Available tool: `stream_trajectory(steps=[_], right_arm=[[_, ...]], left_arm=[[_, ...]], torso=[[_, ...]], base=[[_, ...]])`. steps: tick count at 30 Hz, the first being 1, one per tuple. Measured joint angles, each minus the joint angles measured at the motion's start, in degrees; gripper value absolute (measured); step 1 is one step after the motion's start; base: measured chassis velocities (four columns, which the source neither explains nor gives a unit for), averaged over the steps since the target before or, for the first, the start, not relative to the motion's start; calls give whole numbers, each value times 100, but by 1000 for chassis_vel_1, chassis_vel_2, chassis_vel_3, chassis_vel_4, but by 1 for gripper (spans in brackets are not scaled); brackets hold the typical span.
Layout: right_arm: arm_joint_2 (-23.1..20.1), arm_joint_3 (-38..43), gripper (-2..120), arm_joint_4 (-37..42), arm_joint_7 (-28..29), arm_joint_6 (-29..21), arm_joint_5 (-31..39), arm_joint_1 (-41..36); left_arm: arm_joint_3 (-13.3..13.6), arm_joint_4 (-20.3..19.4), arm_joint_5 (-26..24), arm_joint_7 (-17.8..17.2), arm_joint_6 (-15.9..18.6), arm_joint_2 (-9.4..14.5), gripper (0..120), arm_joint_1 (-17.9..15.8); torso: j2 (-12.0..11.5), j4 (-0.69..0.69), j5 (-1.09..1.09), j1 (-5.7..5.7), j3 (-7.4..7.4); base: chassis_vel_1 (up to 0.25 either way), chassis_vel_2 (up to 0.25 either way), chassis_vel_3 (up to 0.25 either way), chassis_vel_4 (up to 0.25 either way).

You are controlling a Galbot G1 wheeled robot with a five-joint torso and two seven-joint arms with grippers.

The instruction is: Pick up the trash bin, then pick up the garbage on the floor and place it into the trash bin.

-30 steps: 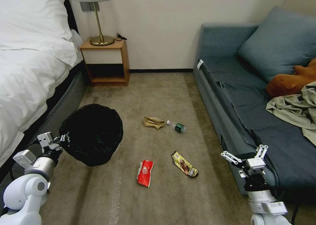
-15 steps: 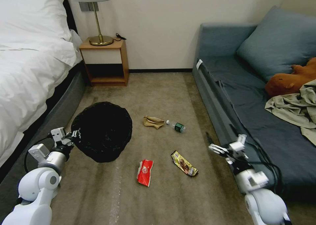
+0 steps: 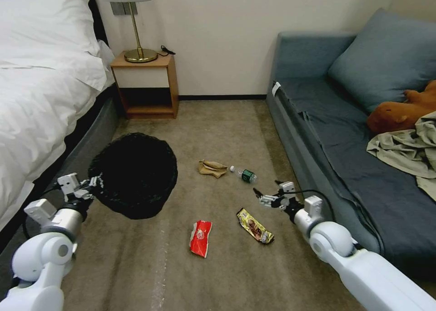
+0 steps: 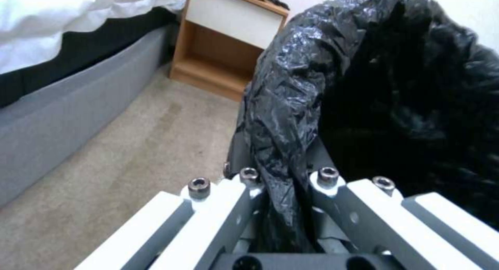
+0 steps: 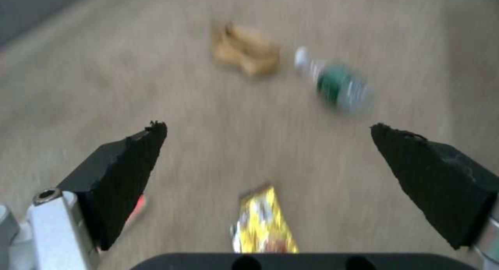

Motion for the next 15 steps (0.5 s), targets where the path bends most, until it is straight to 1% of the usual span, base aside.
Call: stream_trajectory(steps=[1,2,3,4,5,7,8,10,11,13,14,15], right_arm=[[0,0,100,0,0,0,0,0],[1,-264,100,-166,12,-200,207,284],[4,-570,100,-351,29,-522,436,642],[4,-570,100,-351,29,-522,436,642],[4,-782,100,-474,15,-750,576,866],[-6,-1190,100,-700,-97,-1274,882,1259],[-6,-1190,100,-700,-97,-1274,882,1259],[-45,-1354,100,-878,-276,-1748,1146,1450],[-45,-1354,100,-878,-276,-1748,1146,1450],[-99,-1429,100,-1072,-630,-2013,1150,1506],[-99,-1429,100,-1072,-630,-2013,1150,1506],[-128,-1455,100,-1281,-1022,-2126,1023,1521]], left_arm=[[0,0,0,0,0,0,4,0],[-39,3,-38,12,8,26,4,12],[-96,21,-83,30,13,63,4,21],[-96,21,-83,30,13,63,4,21],[-143,47,-116,43,15,89,4,24],[-214,104,-166,69,23,119,4,28],[-214,104,-166,69,23,119,4,28],[-270,159,-199,98,23,123,4,29],[-270,159,-199,98,23,123,4,29],[-287,199,-223,126,23,112,4,33],[-287,199,-223,126,23,112,4,33],[-300,220,-247,146,24,101,4,33]], torso=[[0,0,0,0,0],[0,-2,2,0,0],[0,1,0,0,-1],[0,1,0,0,-1],[0,2,-3,0,-1],[0,2,1,0,0],[0,2,1,0,0],[0,1,-2,0,-1],[0,1,-2,0,-1],[0,0,0,0,-1],[0,0,0,0,-1],[0,-1,-1,0,-1]], base=[[0,0,0,0],[0,0,0,0],[0,0,0,0],[0,0,0,0],[0,0,0,0],[0,0,0,0],[0,0,0,0],[0,0,0,0],[0,0,0,0],[0,0,0,0],[0,0,0,0],[0,0,0,0]])
